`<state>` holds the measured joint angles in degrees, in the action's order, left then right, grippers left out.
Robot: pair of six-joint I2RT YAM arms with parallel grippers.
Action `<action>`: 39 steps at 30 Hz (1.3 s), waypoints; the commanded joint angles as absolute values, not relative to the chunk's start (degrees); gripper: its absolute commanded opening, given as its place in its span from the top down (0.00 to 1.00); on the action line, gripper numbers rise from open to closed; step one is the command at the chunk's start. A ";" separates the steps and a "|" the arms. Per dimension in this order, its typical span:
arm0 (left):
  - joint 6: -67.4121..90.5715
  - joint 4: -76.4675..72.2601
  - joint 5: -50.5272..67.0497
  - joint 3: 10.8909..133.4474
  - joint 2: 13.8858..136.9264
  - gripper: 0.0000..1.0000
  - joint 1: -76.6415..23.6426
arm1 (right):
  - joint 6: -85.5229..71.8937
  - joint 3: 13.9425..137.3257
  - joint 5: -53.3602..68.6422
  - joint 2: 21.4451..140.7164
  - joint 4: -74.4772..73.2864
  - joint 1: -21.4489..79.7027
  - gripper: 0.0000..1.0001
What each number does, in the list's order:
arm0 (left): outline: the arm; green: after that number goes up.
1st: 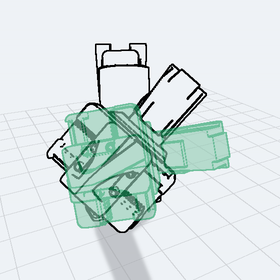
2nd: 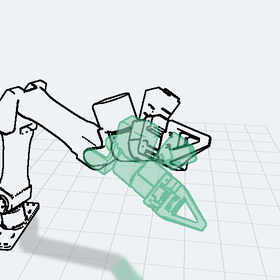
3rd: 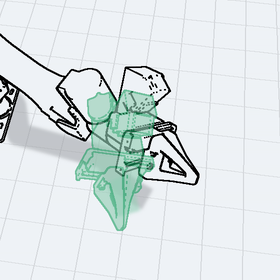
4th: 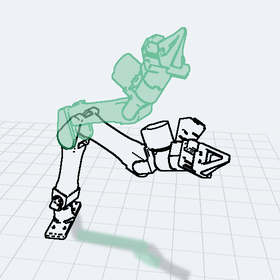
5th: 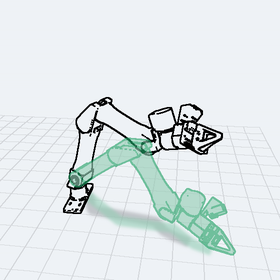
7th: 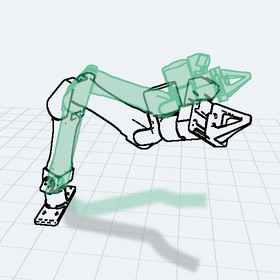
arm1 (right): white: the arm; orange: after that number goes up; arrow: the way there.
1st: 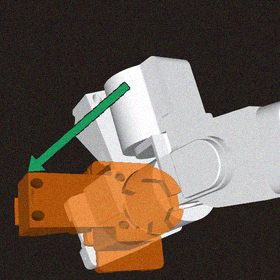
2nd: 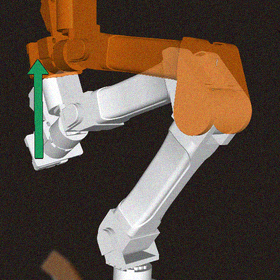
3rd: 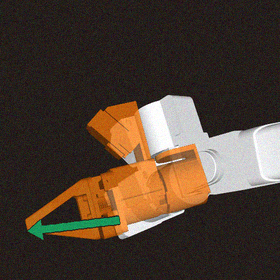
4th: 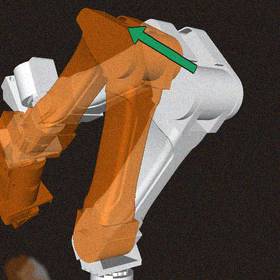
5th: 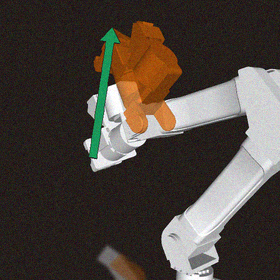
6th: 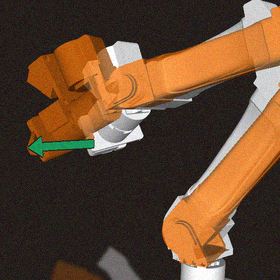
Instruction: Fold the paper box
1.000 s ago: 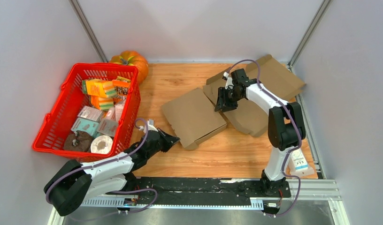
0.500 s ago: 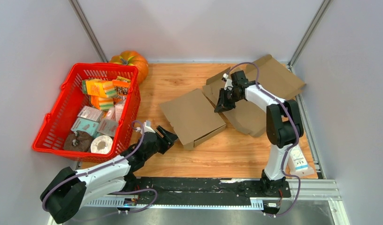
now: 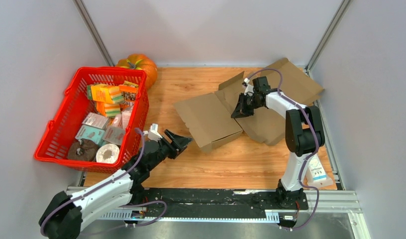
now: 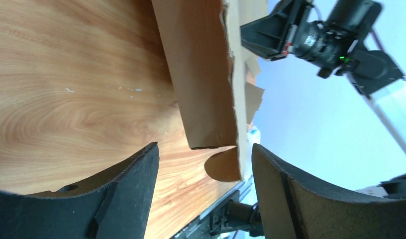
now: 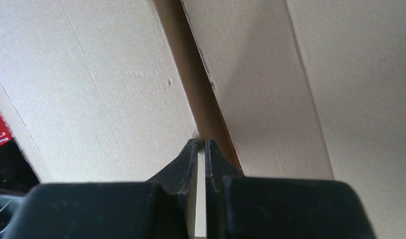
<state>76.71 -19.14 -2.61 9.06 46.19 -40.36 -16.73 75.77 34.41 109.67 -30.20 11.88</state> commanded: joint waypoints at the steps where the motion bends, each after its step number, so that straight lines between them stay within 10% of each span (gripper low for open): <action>1: 77.25 -6.80 -6.66 9.84 34.93 0.23 -40.08 | -15.64 74.18 31.11 111.44 -30.59 11.07 0.93; 39: 79.19 -15.20 2.10 27.42 61.33 0.21 -40.08 | -16.35 75.67 33.13 113.29 -29.36 10.99 0.97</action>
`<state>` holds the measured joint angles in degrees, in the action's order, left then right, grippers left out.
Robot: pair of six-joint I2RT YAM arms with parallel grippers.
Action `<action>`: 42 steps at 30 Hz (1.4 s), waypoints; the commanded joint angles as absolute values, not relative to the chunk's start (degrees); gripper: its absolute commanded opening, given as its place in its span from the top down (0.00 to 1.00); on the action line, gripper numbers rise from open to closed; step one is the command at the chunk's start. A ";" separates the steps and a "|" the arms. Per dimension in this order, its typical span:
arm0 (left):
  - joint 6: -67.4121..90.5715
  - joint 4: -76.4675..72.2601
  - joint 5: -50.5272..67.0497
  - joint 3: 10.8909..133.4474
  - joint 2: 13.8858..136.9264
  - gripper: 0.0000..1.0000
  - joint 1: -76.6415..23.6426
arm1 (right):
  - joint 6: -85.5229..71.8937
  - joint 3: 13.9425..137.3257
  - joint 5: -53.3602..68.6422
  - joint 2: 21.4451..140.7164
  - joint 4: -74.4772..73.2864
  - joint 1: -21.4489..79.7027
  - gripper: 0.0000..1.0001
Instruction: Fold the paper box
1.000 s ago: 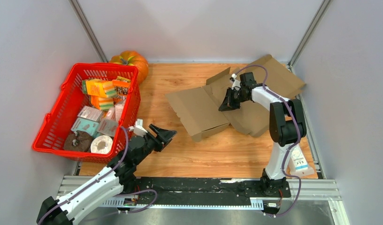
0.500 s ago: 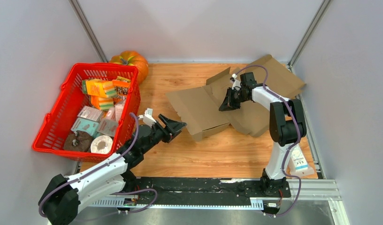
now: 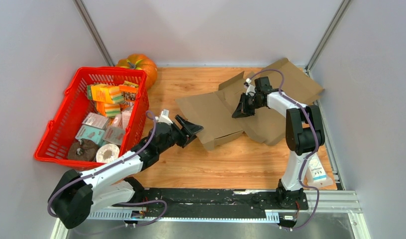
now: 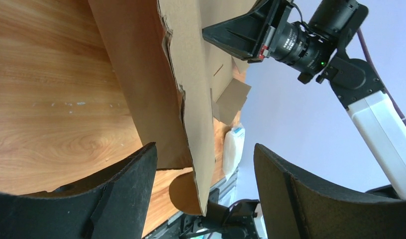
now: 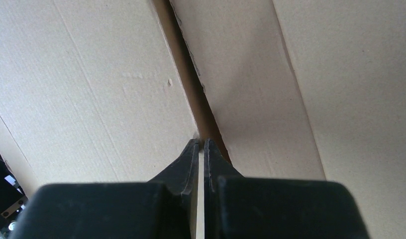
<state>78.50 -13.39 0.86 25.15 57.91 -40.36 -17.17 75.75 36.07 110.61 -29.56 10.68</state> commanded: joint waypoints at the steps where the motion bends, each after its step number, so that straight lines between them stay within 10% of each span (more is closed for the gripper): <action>1: 79.62 -16.51 2.46 27.42 62.30 0.21 -40.08 | -16.43 75.67 33.05 113.29 -29.36 10.99 0.97; 30: 77.88 -34.81 3.69 31.55 81.20 0.20 -41.04 | -18.10 74.36 35.68 113.74 -27.95 11.42 0.96; 33: 76.30 -31.65 3.60 32.60 80.69 0.33 -41.04 | -19.24 73.83 36.47 112.59 -27.86 12.04 0.88; 36: 74.37 -22.70 3.87 35.06 77.54 0.50 -41.05 | -20.21 73.83 34.55 108.91 -29.79 12.57 0.63; 37: 73.75 -17.02 3.95 35.85 76.39 0.51 -41.04 | -20.39 73.57 31.84 105.33 -30.66 12.66 0.44; 42: 70.75 8.66 0.97 44.55 67.96 0.54 -40.52 | -17.15 68.59 17.70 91.18 -34.98 15.81 0.10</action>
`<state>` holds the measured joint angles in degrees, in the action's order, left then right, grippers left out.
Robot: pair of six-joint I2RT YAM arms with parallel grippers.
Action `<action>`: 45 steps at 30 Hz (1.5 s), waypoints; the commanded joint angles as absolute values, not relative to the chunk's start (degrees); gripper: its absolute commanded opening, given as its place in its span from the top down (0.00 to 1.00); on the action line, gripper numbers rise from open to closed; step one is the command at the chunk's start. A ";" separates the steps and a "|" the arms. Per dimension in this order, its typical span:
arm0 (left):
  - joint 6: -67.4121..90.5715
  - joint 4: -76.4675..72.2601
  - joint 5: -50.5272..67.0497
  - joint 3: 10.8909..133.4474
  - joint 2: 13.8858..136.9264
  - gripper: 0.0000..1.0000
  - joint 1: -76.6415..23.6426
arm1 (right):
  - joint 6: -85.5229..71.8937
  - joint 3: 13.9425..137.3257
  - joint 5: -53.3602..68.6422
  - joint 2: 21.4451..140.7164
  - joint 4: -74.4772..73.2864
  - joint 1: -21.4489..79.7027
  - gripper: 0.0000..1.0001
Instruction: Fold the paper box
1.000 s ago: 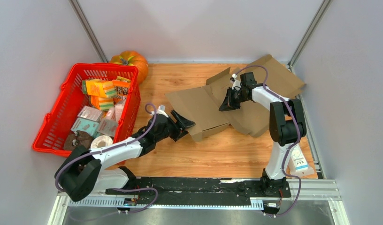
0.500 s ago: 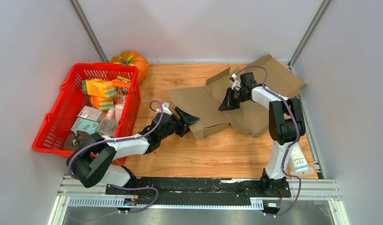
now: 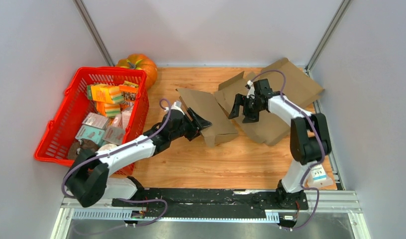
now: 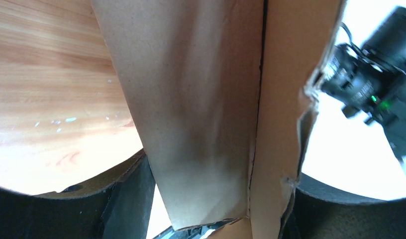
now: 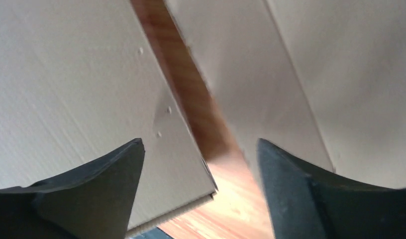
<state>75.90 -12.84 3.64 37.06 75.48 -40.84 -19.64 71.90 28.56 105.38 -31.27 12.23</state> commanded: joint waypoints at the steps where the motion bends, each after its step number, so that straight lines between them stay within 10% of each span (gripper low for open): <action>1: 70.66 15.49 0.88 45.87 67.33 0.54 -40.43 | -15.75 66.64 10.18 87.92 -33.68 19.04 0.05; 10: 69.70 41.55 7.20 56.42 68.29 0.57 -37.18 | 2.25 26.24 -14.65 48.35 10.68 60.70 0.00; 36: 79.28 52.65 11.77 65.30 69.34 0.55 -35.33 | 15.73 29.09 -31.97 81.82 53.17 75.50 0.02; 45: 76.21 50.03 13.36 66.63 69.53 0.26 -35.68 | 14.68 23.21 -30.34 82.79 62.39 70.41 0.28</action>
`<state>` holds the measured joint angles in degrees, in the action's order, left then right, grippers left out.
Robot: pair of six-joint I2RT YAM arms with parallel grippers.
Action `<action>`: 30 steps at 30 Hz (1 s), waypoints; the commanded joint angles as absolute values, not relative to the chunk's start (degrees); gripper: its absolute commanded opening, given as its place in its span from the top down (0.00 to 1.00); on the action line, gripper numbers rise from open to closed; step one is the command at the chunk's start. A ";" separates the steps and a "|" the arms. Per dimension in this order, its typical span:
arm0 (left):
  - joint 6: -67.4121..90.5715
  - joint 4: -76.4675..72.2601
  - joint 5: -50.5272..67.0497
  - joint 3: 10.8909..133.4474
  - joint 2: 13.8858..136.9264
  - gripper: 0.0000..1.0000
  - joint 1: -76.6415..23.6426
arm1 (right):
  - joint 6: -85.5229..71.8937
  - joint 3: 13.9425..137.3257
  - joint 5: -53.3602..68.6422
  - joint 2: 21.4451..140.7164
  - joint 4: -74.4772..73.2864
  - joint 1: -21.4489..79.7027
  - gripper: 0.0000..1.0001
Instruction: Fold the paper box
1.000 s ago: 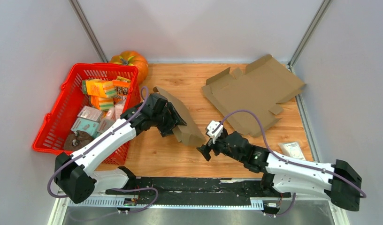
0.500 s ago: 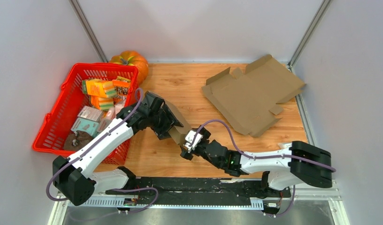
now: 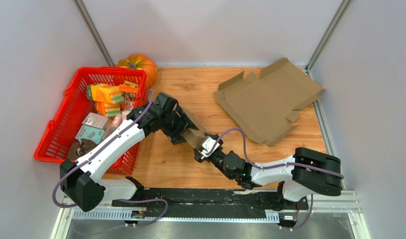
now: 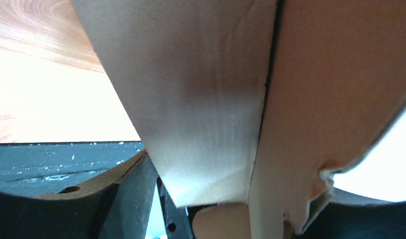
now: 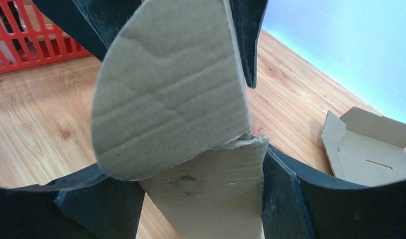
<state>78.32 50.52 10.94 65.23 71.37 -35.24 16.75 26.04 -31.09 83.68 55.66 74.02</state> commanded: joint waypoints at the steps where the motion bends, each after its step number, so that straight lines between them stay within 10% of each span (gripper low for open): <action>1: 75.94 48.88 13.19 65.14 68.74 0.25 -35.68 | 15.11 22.59 -29.71 82.88 62.92 69.97 0.29; 16: 61.29 49.64 5.12 67.21 53.63 0.24 -35.60 | 16.96 20.39 -27.86 82.71 58.80 68.73 0.42; 30: -12.63 33.16 11.08 67.43 52.90 0.19 -37.88 | 14.42 19.34 -23.21 78.67 52.92 65.48 0.44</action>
<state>13.80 40.86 7.49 70.30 47.79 -36.29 16.12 20.88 -24.67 82.19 56.45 67.81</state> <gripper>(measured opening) 0.786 0.656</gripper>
